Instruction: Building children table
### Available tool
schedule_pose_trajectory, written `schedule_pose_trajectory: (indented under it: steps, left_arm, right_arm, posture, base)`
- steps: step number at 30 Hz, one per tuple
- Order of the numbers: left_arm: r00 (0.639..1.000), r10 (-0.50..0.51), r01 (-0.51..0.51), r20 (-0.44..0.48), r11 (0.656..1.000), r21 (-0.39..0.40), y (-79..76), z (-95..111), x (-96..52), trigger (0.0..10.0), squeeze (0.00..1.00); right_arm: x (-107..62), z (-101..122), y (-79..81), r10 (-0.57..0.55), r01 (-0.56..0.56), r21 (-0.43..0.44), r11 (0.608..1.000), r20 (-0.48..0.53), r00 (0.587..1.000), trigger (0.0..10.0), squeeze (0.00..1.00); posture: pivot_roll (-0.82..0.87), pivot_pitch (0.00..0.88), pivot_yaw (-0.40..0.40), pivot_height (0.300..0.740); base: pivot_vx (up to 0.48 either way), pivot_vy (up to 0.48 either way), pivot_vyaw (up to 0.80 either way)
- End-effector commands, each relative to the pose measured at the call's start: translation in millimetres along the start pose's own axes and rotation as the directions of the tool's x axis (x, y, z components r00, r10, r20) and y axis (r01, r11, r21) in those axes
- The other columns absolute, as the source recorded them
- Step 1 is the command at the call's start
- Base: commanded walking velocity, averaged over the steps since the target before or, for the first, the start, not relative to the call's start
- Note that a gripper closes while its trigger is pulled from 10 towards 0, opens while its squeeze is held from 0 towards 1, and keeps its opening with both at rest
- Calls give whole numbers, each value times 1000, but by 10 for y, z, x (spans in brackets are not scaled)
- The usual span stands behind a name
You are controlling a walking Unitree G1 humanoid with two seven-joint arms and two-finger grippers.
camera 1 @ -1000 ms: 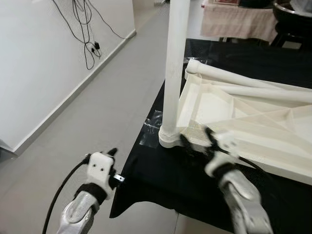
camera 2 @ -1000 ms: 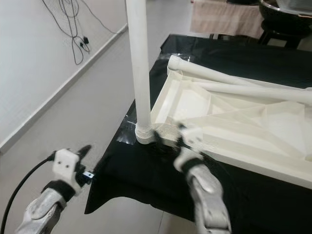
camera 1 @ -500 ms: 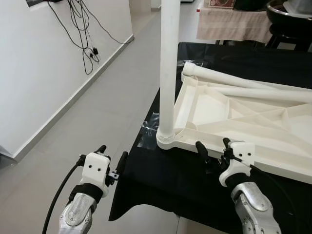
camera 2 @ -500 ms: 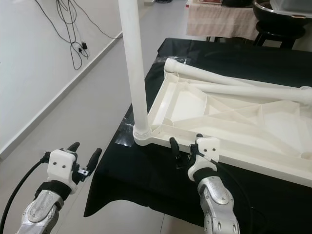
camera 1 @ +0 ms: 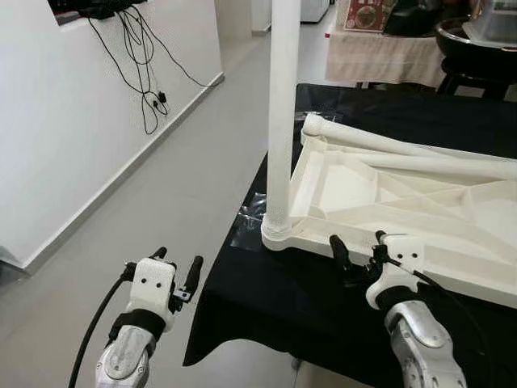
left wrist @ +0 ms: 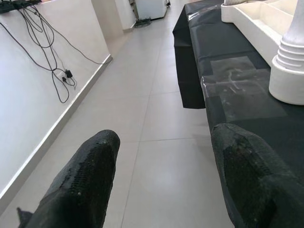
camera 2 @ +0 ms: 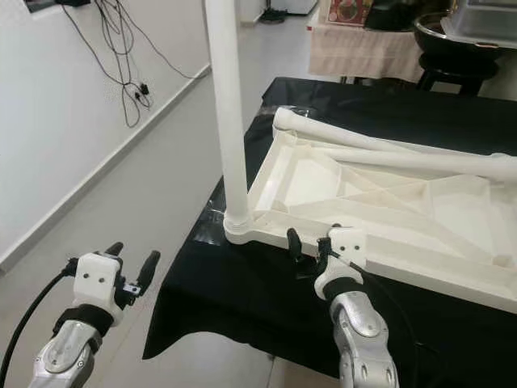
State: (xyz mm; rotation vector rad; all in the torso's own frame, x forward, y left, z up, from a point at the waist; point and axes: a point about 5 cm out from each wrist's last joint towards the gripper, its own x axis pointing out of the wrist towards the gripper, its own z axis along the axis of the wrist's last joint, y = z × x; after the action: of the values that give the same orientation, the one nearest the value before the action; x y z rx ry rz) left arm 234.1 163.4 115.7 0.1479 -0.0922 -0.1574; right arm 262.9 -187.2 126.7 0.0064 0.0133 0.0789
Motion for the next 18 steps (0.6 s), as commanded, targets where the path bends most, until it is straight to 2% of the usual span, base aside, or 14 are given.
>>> schedule_pose_trajectory:
  steps: [1,14,18]
  left_arm:
    - [1000,8,-7,-20,1000,11,-3,-57,-14,10000,0]
    - [1000,-5,5,-17,1000,12,-30,-57,14,10000,0]
    - [1000,-4,5,-22,1000,31,-12,-43,65,10000,0]
  right_arm:
    - [14,-33,12,7,-7,0,1000,-15,1000,10000,0]
    - [32,-25,4,15,-16,-16,1000,-11,1000,10000,0]
    - [55,9,-15,10,-10,-34,999,-7,1000,10000,0]
  posture:
    - [10,61,18,740]
    - [-14,65,25,740]
    - [-25,69,36,740]
  base:
    - [0,0,0]
    - [0,0,0]
    - [0,0,0]
